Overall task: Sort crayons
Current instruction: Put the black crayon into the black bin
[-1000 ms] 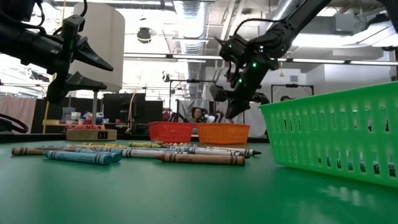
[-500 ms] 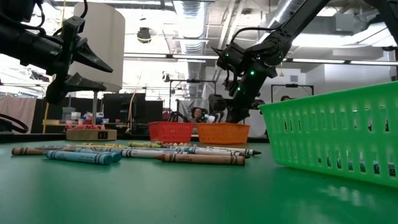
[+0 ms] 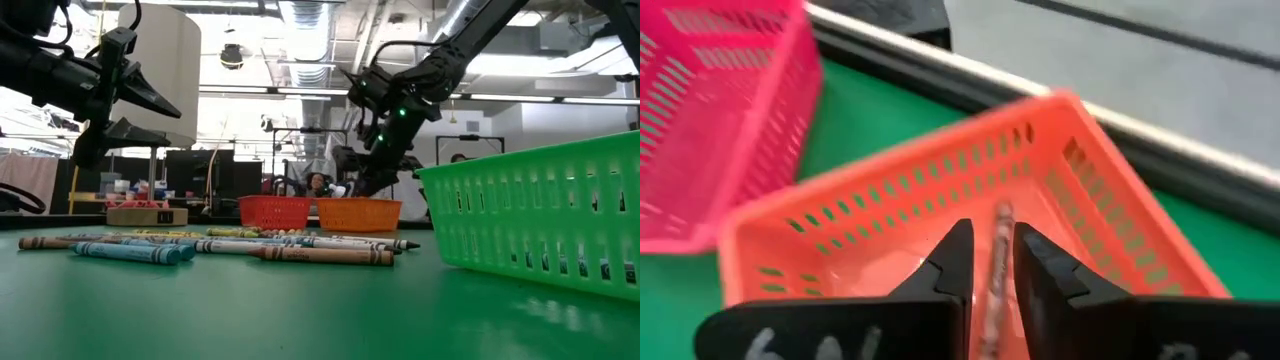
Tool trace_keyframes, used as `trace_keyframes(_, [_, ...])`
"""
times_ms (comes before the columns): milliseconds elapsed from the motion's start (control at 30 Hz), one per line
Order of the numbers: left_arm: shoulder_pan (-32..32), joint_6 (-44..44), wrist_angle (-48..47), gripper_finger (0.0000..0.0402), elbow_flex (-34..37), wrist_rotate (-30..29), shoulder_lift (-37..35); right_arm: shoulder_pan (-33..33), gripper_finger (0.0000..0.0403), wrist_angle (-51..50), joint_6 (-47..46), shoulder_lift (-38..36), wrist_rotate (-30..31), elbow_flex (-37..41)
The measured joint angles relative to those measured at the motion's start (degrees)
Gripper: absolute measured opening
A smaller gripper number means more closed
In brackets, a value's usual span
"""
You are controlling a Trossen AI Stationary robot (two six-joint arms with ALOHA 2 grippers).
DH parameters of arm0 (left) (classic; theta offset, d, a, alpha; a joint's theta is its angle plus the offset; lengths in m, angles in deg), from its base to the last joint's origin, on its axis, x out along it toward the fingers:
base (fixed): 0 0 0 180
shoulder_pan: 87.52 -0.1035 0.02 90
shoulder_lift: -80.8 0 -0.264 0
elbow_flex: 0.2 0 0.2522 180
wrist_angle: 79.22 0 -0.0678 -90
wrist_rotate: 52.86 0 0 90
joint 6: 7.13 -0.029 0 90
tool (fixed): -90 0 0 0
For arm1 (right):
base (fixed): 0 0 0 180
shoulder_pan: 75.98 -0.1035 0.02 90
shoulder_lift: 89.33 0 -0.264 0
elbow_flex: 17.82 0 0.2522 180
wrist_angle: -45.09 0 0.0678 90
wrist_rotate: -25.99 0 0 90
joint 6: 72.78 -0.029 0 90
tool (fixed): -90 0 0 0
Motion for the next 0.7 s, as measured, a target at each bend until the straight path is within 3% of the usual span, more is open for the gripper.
trace_keyframes(167, [0.0, -0.3, 0.0, 0.0215, 0.0, -0.3, 0.0, -0.3, 0.0072, -2.7, 6.1, 0.0, -1.5, -5.7])
trace_keyframes(367, [0.0, -2.0, 0.1, 0.0215, 0.0, -0.8, 0.0, -2.5, 0.0072, -12.1, 11.0, -0.1, -12.0, -15.5])
trace_keyframes(500, [0.0, -2.8, 0.0, 0.0215, 0.0, -0.3, 0.0, -6.4, 0.0072, -18.1, 11.4, -0.1, -18.1, -19.5])
trace_keyframes(700, [0.0, -3.7, -0.2, 0.0215, 0.0, 2.9, 0.0, -15.1, 0.0072, -27.9, 9.5, 0.2, -19.3, -20.1])
